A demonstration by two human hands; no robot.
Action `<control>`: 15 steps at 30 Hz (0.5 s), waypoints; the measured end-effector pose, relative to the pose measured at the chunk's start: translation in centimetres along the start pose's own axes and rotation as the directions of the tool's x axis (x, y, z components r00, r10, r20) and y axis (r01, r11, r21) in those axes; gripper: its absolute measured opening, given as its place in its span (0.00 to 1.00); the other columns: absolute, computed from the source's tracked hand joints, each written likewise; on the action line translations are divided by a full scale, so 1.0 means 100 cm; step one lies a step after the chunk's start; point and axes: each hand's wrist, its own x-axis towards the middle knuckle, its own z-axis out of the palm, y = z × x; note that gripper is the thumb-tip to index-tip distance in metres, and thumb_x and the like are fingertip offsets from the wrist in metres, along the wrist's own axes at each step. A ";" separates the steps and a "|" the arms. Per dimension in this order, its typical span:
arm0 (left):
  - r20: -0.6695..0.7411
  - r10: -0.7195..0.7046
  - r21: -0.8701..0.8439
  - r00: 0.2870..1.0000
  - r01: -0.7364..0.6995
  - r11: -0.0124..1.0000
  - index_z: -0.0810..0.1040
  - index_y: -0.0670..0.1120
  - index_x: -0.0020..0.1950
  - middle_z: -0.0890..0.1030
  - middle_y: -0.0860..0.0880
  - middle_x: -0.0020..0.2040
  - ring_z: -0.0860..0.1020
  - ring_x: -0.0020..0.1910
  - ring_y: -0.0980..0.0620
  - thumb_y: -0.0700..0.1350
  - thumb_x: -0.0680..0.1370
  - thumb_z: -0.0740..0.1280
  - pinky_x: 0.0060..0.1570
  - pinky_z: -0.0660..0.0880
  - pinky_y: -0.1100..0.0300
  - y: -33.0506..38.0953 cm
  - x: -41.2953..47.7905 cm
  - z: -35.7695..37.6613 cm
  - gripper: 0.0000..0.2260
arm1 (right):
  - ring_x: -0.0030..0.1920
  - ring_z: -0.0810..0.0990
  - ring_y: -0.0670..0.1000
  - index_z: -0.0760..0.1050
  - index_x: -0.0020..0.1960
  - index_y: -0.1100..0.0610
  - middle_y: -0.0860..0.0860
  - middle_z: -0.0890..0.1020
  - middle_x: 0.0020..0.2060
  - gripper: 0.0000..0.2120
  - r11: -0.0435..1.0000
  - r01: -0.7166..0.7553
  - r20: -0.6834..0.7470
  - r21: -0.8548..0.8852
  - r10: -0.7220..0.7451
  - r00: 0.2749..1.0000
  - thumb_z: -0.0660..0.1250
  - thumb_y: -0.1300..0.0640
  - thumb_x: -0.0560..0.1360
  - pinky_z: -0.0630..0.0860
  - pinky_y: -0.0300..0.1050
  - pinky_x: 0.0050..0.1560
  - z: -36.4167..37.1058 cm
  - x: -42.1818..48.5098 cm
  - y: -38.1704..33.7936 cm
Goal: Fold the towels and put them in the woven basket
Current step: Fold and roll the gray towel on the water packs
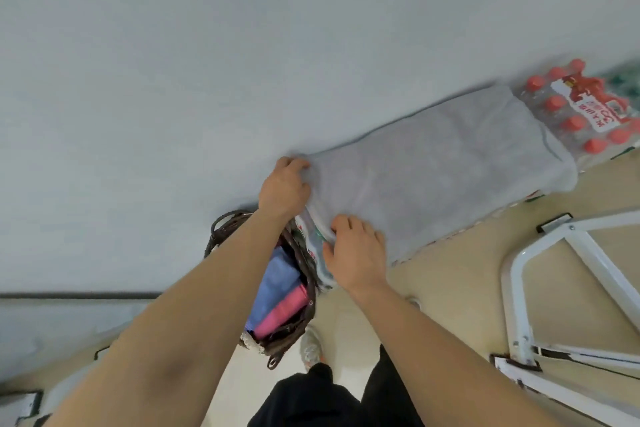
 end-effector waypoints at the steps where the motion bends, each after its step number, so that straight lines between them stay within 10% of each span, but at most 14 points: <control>1: 0.004 0.022 -0.021 1.000 -0.022 1.000 0.75 0.48 0.66 0.71 0.47 0.66 0.76 0.57 0.44 0.39 0.74 0.65 0.57 0.73 0.54 -0.001 0.001 0.000 0.20 | 0.49 0.80 0.58 0.74 0.50 0.53 0.53 0.80 0.46 0.11 1.000 -0.021 -0.010 0.018 0.022 1.000 0.67 0.50 0.71 0.71 0.52 0.48 0.001 -0.004 -0.004; 15: -0.154 -0.005 -0.201 0.988 -0.026 0.979 0.83 0.51 0.40 0.80 0.46 0.46 0.75 0.40 0.52 0.35 0.70 0.63 0.44 0.67 0.66 -0.006 0.008 -0.027 0.13 | 0.57 0.76 0.58 0.70 0.63 0.58 0.55 0.76 0.57 0.24 0.954 -0.294 0.052 -0.052 0.297 0.953 0.64 0.42 0.75 0.70 0.53 0.52 -0.004 0.007 -0.039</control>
